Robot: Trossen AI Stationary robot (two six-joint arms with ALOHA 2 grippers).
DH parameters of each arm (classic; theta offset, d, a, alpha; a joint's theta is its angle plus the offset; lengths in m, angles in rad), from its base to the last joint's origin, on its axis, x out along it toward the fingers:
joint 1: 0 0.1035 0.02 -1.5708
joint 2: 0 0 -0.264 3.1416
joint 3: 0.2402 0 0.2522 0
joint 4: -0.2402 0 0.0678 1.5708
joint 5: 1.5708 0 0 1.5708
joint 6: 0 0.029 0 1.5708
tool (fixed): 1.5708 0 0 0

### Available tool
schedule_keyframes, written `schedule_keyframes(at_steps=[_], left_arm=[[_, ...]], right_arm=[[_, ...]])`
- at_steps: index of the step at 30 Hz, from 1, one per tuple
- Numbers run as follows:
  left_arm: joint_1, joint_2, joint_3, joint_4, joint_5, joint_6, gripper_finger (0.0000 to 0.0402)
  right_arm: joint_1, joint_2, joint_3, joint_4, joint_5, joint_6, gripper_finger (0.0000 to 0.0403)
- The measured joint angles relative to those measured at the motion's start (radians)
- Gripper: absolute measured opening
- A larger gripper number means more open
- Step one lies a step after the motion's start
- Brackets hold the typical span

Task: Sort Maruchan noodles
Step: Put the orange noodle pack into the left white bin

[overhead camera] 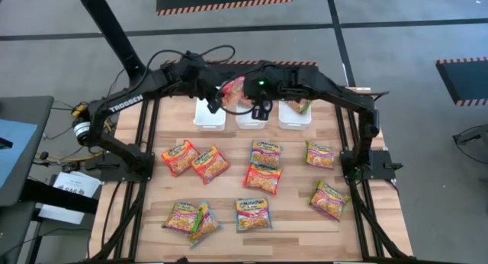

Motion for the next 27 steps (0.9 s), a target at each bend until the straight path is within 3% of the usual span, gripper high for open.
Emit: schedule_keyframes(at_steps=[8,18,23,27], left_arm=[[0.145,0.0,0.0,-0.063,0.047,0.072,0.0],[0.326,0.0,0.0,-0.089,0.344,0.143,0.0],[0.405,0.0,-0.086,-0.015,0.442,0.174,0.0],[0.465,0.001,-0.197,0.147,0.491,0.139,0.0]], right_arm=[[-0.044,-0.085,0.001,-0.04,0.008,0.033,0.0142],[-0.116,-0.147,0.0,-0.073,0.008,0.088,0.0141],[-0.147,-0.146,0.0,-0.123,0.008,0.131,0.0141],[-0.154,-0.129,0.0,-0.132,0.008,0.141,0.0141]])
